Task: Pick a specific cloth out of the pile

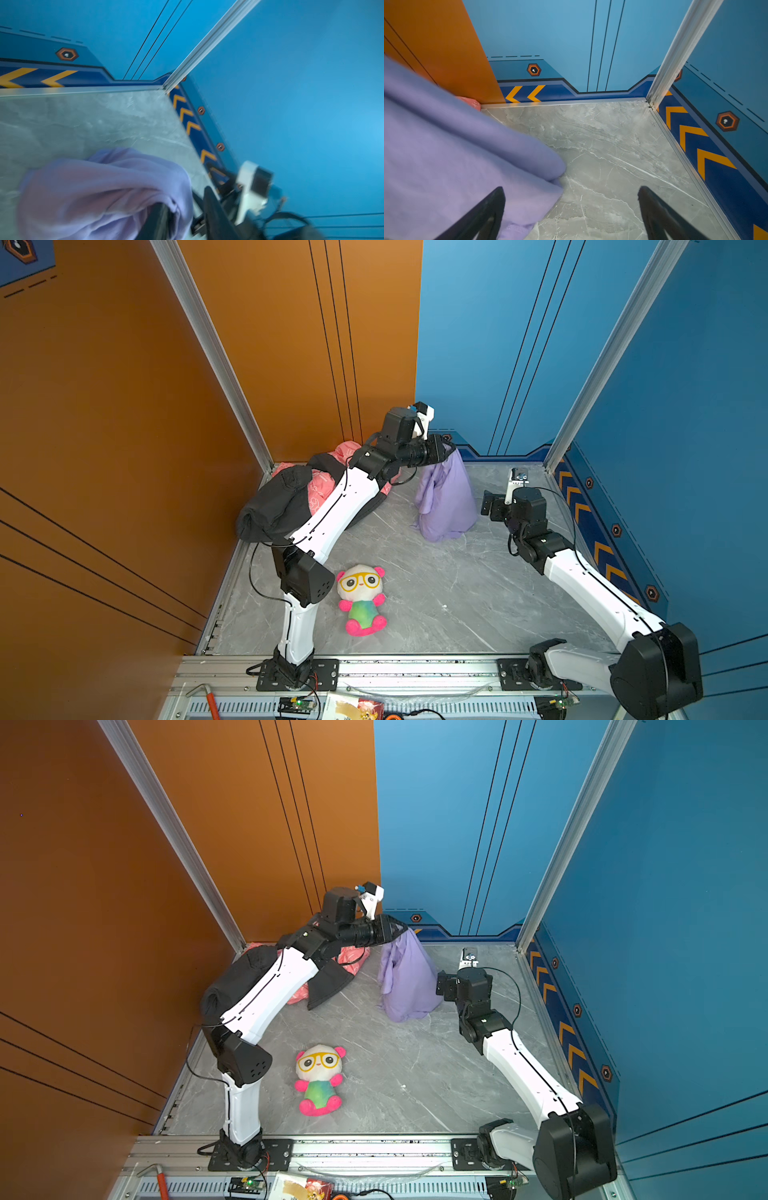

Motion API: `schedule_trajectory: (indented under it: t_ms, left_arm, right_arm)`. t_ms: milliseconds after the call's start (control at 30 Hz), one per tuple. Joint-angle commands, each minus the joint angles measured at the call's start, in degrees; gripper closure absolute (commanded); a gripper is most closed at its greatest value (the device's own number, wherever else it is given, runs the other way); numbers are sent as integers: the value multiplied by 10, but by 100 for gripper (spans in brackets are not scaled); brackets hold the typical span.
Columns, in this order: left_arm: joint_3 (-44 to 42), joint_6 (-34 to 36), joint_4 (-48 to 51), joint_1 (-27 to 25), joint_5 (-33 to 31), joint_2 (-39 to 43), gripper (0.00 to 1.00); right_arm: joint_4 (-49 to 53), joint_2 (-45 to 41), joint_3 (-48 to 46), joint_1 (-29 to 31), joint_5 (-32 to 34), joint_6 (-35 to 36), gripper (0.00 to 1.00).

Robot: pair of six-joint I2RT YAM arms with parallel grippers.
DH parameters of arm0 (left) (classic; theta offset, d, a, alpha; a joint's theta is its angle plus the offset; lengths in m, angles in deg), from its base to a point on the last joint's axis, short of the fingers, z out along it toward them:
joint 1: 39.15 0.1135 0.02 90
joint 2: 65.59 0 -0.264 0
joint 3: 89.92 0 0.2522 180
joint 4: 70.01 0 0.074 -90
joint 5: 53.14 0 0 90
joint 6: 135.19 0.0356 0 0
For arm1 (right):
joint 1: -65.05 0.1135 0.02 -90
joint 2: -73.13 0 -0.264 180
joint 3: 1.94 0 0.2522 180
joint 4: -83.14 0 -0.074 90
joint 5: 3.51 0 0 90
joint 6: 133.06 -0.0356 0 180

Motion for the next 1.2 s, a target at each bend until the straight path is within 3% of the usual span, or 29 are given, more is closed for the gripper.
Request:
schedule_trajectory:
  t_ms: [0, 100, 167, 400, 633, 767, 933, 1167]
  left_arm:
    - [42, 92, 134, -11, -75, -4, 40]
    - [35, 131, 178, -15, -137, 14, 10]
    - [13, 139, 179, -10, -171, 36, 0]
    - [-39, 168, 179, 5, -262, 99, 2]
    - [-101, 172, 178, 20, -293, 163, 2]
    - [-124, 172, 177, 24, -310, 189, 2]
    - [-138, 176, 177, 23, -317, 206, 2]
    - [-154, 172, 177, 23, -329, 220, 2]
  right_arm:
    - [18, -21, -11, -18, -44, -40, 0]
    - [19, -24, -16, -26, -71, -47, 0]
    - [20, -19, -15, -26, -88, -52, 0]
    - [59, 51, 32, 7, -134, -71, 7]
    - [105, 147, 94, 83, -154, -72, 7]
    - [135, 201, 130, 98, -132, -133, 8]
    - [189, 268, 194, 99, -137, -165, 16]
    - [259, 362, 265, 99, -185, -199, 48]
